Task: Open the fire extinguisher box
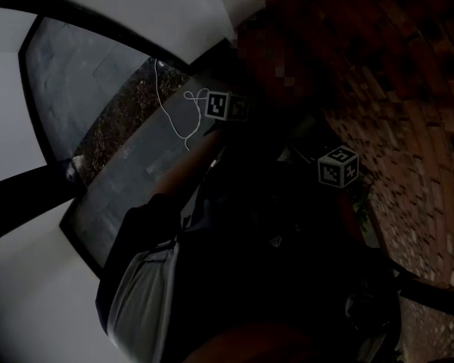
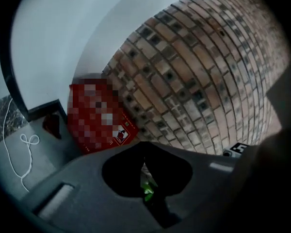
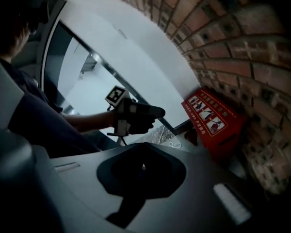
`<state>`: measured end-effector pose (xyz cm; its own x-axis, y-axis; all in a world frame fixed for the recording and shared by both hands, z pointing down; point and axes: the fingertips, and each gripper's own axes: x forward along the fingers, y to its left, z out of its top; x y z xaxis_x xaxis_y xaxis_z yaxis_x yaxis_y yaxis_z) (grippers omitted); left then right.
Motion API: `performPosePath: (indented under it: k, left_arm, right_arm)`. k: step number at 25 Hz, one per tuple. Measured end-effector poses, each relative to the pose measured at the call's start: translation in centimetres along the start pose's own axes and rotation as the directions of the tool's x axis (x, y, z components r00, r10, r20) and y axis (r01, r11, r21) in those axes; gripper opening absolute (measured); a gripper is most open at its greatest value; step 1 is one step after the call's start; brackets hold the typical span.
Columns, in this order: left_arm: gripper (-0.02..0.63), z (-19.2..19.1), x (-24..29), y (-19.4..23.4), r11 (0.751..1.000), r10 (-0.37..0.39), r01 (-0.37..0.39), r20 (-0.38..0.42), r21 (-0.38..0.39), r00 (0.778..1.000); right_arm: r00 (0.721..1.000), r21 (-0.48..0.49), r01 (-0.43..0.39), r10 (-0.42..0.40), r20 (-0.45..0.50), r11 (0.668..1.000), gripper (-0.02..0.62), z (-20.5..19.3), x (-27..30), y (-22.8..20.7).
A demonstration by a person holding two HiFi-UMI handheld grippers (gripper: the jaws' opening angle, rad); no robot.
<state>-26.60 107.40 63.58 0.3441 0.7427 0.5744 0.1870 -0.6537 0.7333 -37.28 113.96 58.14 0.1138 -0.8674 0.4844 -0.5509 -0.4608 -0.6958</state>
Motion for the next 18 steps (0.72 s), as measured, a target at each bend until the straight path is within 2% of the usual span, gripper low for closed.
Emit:
performPosePath:
  k: [1,3,7,12,18]
  left_arm:
    - [-0.006,0.2,1.0,1.0,1.000,-0.010,0.010,-0.023,-0.029,1.000]
    - [0.060,0.4,3.0,2.8,0.998,-0.025,0.019,-0.087,-0.064,0.996]
    - [0.267,-0.3,6.5,7.2,0.994,-0.010,-0.014,-0.226,-0.106,0.974]
    - [0.284,-2.1,10.9,11.8,0.983,0.021,-0.080,-0.330,-0.167,0.944]
    - [0.284,-2.0,13.7,14.4,0.978,0.032,-0.107,-0.374,-0.180,0.927]
  right_arm:
    - [1.000,0.043,0.001,-0.001,0.019,0.999,0.000,0.4,-0.2,-0.3]
    - [0.999,0.087,0.041,-0.043,0.024,0.995,0.000,0.8,-0.5,-1.5]
    - [0.992,0.168,0.122,-0.127,0.017,0.978,0.000,1.5,-1.1,-3.4]
    - [0.989,0.259,0.144,-0.149,-0.002,0.955,0.000,1.3,-0.8,-3.7]
    - [0.983,0.357,0.174,-0.180,-0.016,0.918,0.000,-0.2,0.4,-4.0]
